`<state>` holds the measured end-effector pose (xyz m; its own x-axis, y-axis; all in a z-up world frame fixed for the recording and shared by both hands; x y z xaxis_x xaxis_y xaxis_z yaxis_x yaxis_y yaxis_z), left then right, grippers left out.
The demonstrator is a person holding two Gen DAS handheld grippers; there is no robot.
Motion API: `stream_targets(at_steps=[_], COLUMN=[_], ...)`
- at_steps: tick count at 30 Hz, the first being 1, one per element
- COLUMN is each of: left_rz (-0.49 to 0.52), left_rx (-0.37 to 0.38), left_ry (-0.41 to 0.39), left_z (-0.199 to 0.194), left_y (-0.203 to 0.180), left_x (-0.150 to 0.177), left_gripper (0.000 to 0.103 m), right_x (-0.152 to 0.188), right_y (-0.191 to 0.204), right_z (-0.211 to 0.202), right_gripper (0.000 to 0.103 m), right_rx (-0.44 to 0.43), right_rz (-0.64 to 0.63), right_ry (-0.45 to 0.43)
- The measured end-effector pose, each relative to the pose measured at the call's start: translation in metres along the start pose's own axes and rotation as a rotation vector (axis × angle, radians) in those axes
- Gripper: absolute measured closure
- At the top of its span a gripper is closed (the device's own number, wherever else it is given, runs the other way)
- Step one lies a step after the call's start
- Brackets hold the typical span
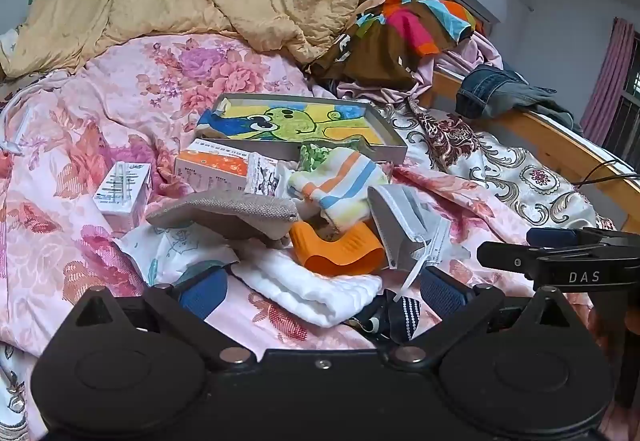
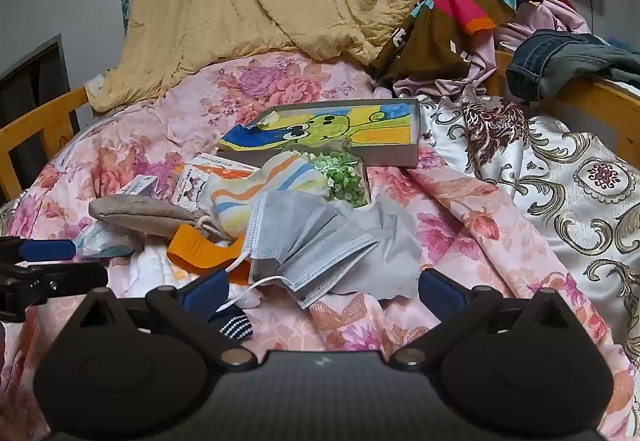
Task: Organize soft objects
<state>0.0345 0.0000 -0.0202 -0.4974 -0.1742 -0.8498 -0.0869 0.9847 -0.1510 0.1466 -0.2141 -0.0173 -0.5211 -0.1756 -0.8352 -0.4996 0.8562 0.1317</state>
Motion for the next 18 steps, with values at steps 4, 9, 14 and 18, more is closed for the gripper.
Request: stream_targets(at_steps=[4, 9, 14, 18], left_rz=[-0.001, -0.001, -0.001, -0.003], left_rx=[-0.001, 0.0, 0.001, 0.002], left_ry=[0.0, 0.002, 0.001, 0.002], left_z=[0.0001, 0.0, 0.0004, 0.0001], left_y=[0.0001, 0.0, -0.0001, -0.0003], left_x=[-0.0002, 0.0, 0.0, 0.0001], left_gripper=[0.001, 0.001, 0.001, 0.001], right_x=[0.0001, 0.0003, 0.0006, 0.0008], right_y=[0.0002, 0.0004, 0.0008, 0.0009], right_z=[0.0001, 0.0004, 0.0007, 0.0007], right_gripper=[0.0, 0.0, 0.0, 0.0], right_rx=[0.0, 0.002, 0.003, 0.004], right_rz=[-0.001, -0.003, -0.004, -0.005], right_ry=[0.0, 0.001, 0.001, 0.002])
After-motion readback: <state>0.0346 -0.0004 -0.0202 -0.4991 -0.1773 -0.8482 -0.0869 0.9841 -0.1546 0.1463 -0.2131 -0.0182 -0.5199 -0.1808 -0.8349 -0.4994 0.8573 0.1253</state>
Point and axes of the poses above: each gripper's, at about its wrist camera, not at the fingertips, and z roughly the way its jaws point, y to its left, x to its underside, the point moved 4 cm from there along z, roughly the way its jaws point, and after that the axes turned 4 degrees about z, right-handed, at the moved point
